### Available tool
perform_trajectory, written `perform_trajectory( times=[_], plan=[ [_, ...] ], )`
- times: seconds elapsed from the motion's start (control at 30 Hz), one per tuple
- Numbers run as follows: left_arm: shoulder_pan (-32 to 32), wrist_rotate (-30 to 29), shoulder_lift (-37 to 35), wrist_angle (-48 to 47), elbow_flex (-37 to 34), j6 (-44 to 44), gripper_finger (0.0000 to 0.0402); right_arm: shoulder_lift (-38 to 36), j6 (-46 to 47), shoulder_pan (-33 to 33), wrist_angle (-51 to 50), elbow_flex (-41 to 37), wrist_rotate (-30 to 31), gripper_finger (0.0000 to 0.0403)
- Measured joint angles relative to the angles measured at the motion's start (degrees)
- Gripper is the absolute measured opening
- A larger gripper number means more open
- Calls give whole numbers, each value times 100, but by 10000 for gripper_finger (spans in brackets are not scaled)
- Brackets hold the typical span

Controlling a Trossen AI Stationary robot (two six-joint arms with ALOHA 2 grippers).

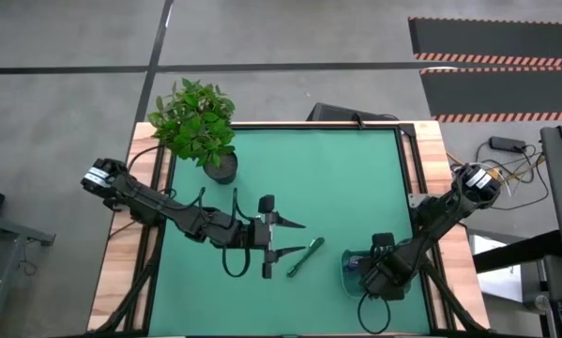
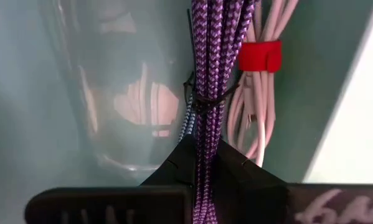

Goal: Pick and place USB-C Cables
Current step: Put the black violet charger cable into the green bin, then put the black green charger cable into the green bin

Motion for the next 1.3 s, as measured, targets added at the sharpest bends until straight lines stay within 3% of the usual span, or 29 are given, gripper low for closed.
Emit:
perform_trajectory(
  times=[0.87, 1.3],
  plan=[
    [-1, 0, 2, 0, 0, 4, 201, -2, -34, 0, 720, -377, 2, 15],
    [-1, 0, 4, 2, 0, 9, 201, -35, -9, -2, 683, -303, 28, 101]
  ],
)
